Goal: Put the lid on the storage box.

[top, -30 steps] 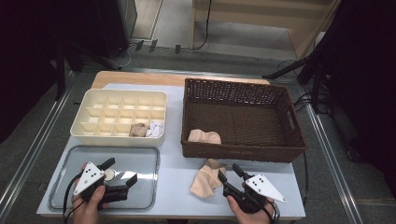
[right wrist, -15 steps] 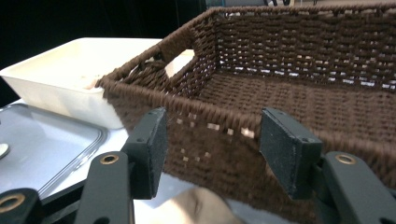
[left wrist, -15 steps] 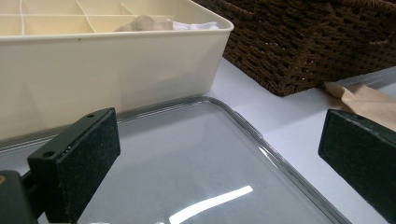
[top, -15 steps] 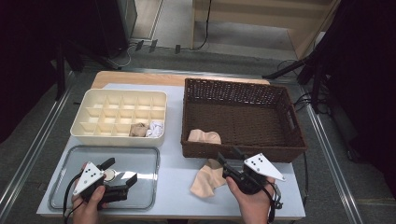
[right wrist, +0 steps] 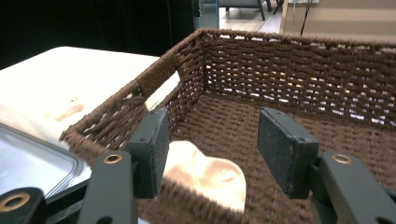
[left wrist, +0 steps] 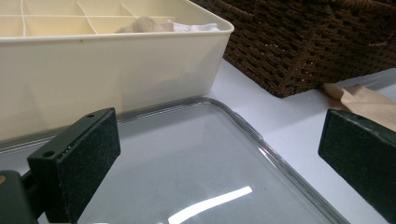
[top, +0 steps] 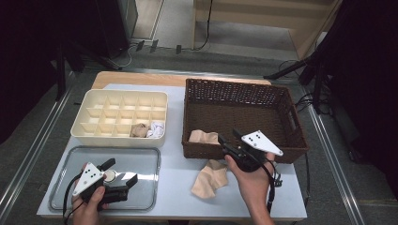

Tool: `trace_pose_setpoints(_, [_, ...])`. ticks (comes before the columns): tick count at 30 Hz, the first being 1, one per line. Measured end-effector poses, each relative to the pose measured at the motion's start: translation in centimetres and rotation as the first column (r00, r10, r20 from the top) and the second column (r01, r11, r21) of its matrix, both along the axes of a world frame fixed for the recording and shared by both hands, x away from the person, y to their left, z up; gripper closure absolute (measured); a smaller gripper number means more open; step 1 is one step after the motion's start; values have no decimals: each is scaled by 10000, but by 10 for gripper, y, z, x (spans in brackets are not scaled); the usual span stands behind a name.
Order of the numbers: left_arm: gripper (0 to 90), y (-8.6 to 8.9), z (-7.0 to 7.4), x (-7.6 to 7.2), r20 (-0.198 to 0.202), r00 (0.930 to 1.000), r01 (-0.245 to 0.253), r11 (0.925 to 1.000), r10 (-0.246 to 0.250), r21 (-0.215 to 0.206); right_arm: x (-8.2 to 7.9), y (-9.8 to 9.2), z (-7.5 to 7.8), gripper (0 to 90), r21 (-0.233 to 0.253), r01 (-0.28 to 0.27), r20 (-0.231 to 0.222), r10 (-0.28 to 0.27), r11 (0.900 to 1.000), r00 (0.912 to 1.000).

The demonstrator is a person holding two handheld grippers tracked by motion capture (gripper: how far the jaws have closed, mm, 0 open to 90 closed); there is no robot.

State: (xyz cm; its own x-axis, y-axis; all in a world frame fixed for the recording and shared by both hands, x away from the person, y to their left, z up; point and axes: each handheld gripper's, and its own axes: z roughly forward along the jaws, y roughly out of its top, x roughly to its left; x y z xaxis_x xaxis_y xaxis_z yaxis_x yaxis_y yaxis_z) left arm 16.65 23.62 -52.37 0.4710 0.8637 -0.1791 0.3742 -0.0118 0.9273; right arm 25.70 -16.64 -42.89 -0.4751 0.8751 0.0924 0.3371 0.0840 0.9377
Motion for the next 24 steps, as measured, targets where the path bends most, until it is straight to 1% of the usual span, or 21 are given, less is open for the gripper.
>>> trace_pose_setpoints(5, [0,1,0,0,24,10000,-14,10000,14,-71,16,5,2,456,-126,32,-107,-33,9999,9999])
trace_pose_setpoints(7, [0,2,0,1,35,10000,-13,10000,13,-70,22,7,1,461,-107,56,-169,-58,9999,9998])
trace_pose_setpoints(13, [0,7,0,3,10,9999,-166,9996,166,-235,40,12,3,490,-168,69,-346,-75,9998,9994])
trace_pose_setpoints(19, [0,12,0,6,22,9995,-320,9990,321,-315,61,15,0,532,-189,109,-745,-123,9998,9971])
trace_pose_setpoints(22, [0,12,0,8,21,9994,-335,9988,336,-349,71,18,0,547,-331,125,-876,-153,9994,9960])
trace_pose_setpoints(24, [0,12,-1,9,-3,9996,-294,9992,294,-257,75,18,1,552,-306,86,-952,-115,9995,9954])
